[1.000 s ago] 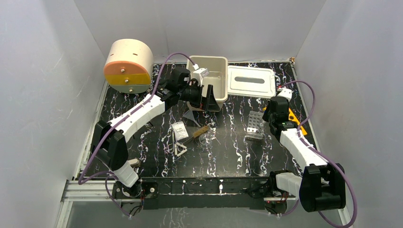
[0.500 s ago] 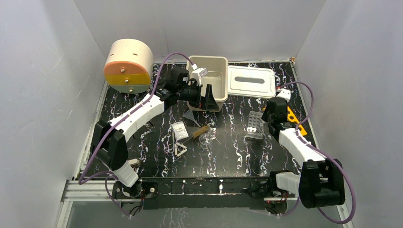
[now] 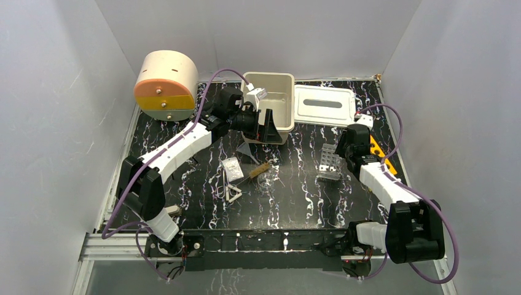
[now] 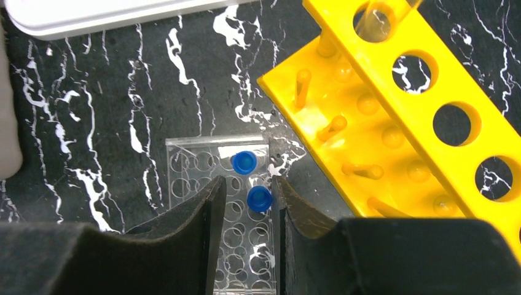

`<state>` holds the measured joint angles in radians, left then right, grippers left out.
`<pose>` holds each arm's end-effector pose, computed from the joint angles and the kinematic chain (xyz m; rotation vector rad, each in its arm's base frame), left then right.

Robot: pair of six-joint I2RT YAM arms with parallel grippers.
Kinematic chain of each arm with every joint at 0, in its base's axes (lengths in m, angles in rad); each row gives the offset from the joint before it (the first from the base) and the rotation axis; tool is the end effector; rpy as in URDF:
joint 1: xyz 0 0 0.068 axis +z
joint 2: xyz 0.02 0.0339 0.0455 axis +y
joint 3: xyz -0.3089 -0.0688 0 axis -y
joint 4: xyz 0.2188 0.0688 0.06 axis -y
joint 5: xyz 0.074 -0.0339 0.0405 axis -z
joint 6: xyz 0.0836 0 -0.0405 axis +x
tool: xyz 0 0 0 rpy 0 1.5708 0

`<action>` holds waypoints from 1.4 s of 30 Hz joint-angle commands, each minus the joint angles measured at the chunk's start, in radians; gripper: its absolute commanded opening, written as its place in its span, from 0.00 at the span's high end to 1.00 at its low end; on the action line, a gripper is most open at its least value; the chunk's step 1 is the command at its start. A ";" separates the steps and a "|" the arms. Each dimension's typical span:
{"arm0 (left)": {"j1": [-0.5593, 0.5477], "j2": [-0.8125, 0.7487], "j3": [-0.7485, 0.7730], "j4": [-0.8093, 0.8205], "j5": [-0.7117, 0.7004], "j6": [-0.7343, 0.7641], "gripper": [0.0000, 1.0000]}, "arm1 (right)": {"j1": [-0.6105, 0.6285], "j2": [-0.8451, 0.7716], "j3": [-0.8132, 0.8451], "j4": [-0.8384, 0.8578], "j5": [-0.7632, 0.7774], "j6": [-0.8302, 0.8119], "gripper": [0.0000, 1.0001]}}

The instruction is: Organize the chemistry lab equipment

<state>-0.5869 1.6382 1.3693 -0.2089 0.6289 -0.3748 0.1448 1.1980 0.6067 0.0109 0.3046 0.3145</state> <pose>0.3004 -0.2588 0.3563 0.6474 2.0828 -1.2190 0.2522 0.0114 0.2447 0.3539 2.0921 -0.0561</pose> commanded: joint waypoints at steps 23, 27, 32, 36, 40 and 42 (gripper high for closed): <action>0.023 -0.089 0.029 -0.080 -0.159 -0.003 0.06 | -0.005 -0.003 0.349 -0.351 0.018 -0.018 0.39; 0.040 -0.103 0.025 -0.127 -0.277 -0.028 0.04 | -0.004 0.010 0.430 -0.426 -0.058 -0.049 0.37; 0.062 -0.135 -0.005 -0.205 -0.460 -0.070 0.02 | -0.001 0.008 0.496 -0.446 -0.196 -0.045 0.36; 0.094 -0.176 -0.046 -0.259 -0.584 -0.130 0.02 | 0.049 0.010 0.526 -0.435 -0.267 -0.027 0.35; 0.140 -0.198 -0.070 -0.322 -0.615 -0.171 0.02 | 0.188 0.025 0.557 -0.431 -0.212 -0.019 0.35; 0.152 -0.210 -0.090 -0.352 -0.650 -0.191 0.05 | 0.273 0.036 0.571 -0.431 -0.163 -0.015 0.35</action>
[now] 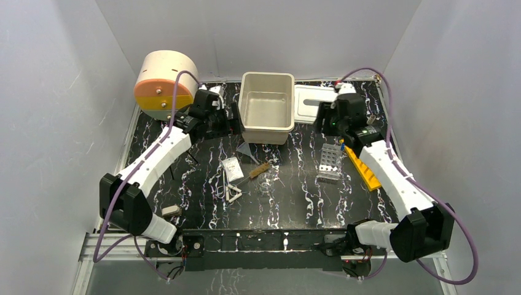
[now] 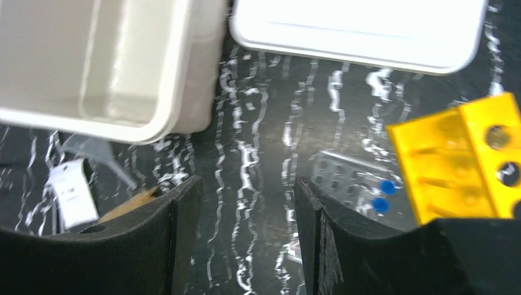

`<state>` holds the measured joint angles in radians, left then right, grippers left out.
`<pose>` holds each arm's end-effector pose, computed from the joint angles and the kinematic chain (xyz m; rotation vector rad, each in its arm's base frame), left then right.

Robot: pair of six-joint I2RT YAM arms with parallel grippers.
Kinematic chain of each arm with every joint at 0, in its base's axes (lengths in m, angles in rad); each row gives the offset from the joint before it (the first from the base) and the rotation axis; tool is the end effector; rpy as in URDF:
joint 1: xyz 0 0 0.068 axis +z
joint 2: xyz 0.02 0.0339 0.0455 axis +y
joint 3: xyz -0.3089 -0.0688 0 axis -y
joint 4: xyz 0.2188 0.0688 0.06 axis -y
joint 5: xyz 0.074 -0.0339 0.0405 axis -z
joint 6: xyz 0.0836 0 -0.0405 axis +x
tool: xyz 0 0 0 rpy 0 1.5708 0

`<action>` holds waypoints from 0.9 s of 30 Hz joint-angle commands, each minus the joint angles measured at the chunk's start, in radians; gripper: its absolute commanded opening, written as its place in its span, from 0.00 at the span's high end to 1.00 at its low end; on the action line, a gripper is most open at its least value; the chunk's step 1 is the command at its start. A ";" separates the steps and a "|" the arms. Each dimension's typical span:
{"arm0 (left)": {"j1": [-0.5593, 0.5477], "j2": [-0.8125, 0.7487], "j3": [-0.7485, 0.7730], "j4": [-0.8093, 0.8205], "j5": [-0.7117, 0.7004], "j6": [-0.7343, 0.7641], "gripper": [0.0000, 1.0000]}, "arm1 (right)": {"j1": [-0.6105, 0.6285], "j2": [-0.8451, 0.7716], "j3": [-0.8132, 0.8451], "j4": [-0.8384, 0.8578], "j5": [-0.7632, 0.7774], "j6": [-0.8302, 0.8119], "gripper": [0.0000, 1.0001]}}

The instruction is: Organize the chemistry lab equipment

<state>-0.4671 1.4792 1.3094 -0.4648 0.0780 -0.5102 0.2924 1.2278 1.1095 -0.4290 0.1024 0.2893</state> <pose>0.3044 -0.1608 0.3500 -0.0042 2.2757 -0.6184 0.2655 0.0710 0.3564 0.0578 2.1232 0.2377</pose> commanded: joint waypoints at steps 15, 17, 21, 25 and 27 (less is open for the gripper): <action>0.112 -0.152 -0.004 -0.385 -0.467 -0.094 0.13 | 0.440 0.127 0.076 0.049 0.101 0.126 0.38; 0.133 -0.152 -0.013 -0.415 -0.530 -0.094 0.12 | 0.457 0.142 0.081 0.054 0.096 0.131 0.38; 0.214 -0.135 -0.036 -0.386 -0.543 -0.039 0.13 | 0.478 0.171 0.095 0.056 0.087 0.131 0.38; 0.293 -0.074 -0.041 -0.323 -0.483 0.008 0.29 | 0.489 0.183 0.100 0.060 0.082 0.132 0.38; 0.323 -0.043 -0.031 -0.287 -0.458 0.027 0.40 | 0.494 0.180 0.093 0.067 0.079 0.135 0.38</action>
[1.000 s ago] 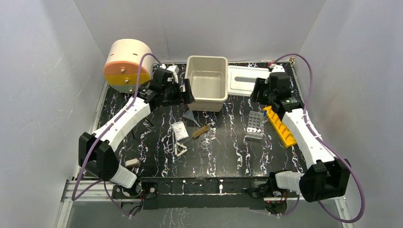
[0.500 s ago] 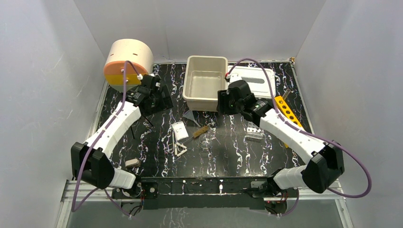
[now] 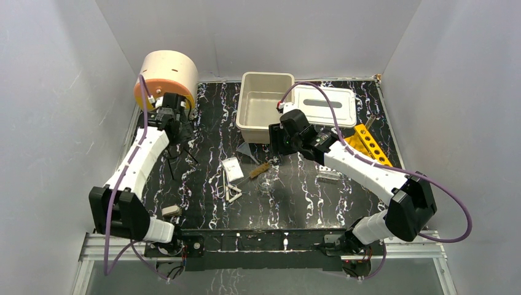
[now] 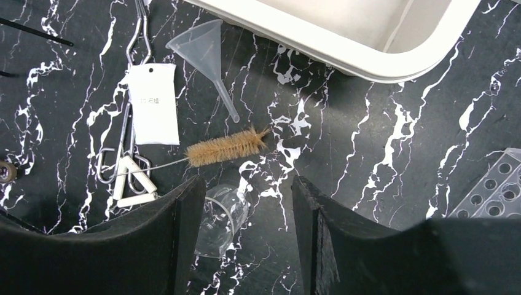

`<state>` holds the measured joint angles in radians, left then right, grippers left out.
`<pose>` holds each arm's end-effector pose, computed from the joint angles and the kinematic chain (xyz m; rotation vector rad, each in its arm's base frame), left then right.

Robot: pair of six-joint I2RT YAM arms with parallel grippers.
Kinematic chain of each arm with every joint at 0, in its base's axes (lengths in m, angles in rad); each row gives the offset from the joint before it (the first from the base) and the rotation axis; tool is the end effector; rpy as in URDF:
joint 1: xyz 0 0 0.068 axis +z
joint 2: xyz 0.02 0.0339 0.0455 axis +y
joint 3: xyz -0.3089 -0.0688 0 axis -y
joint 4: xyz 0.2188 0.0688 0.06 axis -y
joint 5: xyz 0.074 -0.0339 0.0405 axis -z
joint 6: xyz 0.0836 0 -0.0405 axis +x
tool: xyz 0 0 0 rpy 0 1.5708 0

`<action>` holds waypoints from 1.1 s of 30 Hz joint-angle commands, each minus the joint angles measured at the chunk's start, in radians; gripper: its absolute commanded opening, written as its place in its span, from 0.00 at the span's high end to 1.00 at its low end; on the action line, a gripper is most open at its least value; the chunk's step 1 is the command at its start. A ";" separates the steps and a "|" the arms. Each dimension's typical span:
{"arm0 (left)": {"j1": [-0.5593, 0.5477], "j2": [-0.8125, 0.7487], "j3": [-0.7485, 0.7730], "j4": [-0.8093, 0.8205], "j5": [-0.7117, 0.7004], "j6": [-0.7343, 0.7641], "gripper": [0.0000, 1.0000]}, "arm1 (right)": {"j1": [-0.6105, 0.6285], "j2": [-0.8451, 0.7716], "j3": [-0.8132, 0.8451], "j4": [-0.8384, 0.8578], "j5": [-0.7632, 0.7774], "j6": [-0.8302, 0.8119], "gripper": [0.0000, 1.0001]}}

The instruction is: Organize the chemistry lab equipment

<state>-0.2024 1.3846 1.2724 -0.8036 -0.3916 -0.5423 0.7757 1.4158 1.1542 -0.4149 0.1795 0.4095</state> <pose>0.2798 -0.0249 0.3322 -0.5637 2.3314 0.1464 0.2396 0.2141 0.3222 -0.3169 2.2493 0.4384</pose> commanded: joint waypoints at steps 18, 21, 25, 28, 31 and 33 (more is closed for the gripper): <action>0.106 0.151 0.060 0.077 0.060 0.069 1.00 | 0.012 -0.051 0.005 0.072 0.020 0.010 0.38; 0.107 0.101 0.086 0.038 0.026 0.080 1.00 | 0.012 -0.065 0.003 0.089 0.019 -0.001 0.38; 0.107 0.012 0.127 -0.027 0.043 0.090 1.00 | 0.013 -0.079 0.007 0.113 0.025 -0.023 0.38; 0.106 -0.070 0.127 -0.037 0.086 0.113 1.00 | 0.013 -0.089 0.005 0.140 0.057 -0.021 0.37; 0.106 -0.168 0.056 -0.002 0.092 0.136 1.00 | 0.013 -0.109 -0.022 0.197 0.123 0.009 0.38; 0.106 -0.220 0.027 0.017 0.158 0.154 1.00 | 0.013 -0.113 -0.028 0.232 0.171 0.023 0.37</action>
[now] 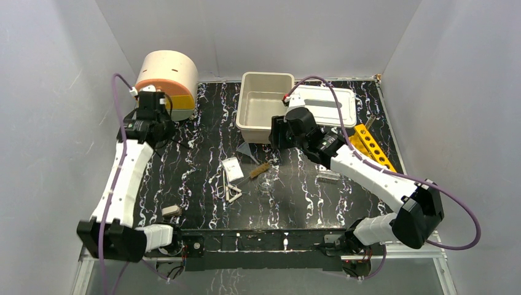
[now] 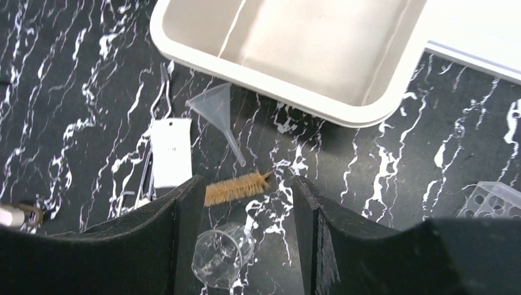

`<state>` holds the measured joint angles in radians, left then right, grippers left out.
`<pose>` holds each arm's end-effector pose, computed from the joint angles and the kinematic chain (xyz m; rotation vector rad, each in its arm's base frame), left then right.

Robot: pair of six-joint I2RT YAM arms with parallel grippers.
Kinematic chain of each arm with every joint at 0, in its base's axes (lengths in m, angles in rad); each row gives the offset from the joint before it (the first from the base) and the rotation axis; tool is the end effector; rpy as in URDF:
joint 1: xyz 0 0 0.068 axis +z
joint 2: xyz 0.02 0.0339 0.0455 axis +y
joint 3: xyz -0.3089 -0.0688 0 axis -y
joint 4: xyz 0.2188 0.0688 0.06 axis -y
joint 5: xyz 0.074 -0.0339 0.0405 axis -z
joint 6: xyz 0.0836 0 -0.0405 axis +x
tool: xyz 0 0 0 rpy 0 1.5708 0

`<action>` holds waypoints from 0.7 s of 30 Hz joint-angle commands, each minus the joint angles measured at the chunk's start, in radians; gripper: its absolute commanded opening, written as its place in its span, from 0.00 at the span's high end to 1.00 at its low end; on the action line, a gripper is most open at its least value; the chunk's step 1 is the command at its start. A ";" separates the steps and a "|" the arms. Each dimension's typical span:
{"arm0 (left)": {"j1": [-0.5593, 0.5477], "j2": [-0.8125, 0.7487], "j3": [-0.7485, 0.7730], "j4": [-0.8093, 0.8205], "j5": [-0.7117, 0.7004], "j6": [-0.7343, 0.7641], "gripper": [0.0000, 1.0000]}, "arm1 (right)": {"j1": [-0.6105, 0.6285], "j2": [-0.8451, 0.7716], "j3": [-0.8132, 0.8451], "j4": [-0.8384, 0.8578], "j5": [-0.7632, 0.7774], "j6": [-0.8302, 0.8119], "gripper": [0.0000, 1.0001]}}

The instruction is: Organize the chemistry lab equipment

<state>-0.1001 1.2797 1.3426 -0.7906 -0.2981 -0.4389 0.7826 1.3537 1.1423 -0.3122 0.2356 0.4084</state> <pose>0.2620 -0.0016 0.3807 -0.5299 2.1975 0.0572 0.2367 0.2079 0.3503 -0.2507 2.0993 0.4764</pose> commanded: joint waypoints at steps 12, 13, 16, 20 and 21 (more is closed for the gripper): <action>-0.165 -0.092 0.079 0.160 0.692 0.168 1.00 | -0.151 0.144 0.327 0.003 0.109 0.025 0.36; -0.190 -0.070 0.112 0.161 0.697 0.177 1.00 | -0.171 0.152 0.348 -0.001 0.104 0.028 0.36; -0.230 0.008 0.228 0.187 0.698 0.171 1.00 | -0.225 0.147 0.362 0.025 0.094 0.037 0.36; -0.249 0.135 0.397 0.233 0.675 0.130 1.00 | -0.302 0.122 0.339 0.023 0.078 0.074 0.36; -0.252 0.171 0.440 0.241 0.662 0.123 1.00 | -0.318 0.115 0.328 0.024 0.072 0.082 0.36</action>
<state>-0.3450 1.3811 1.6245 -0.6468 0.3466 -0.2985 0.5114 1.5211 1.4590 -0.2935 0.3298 0.4442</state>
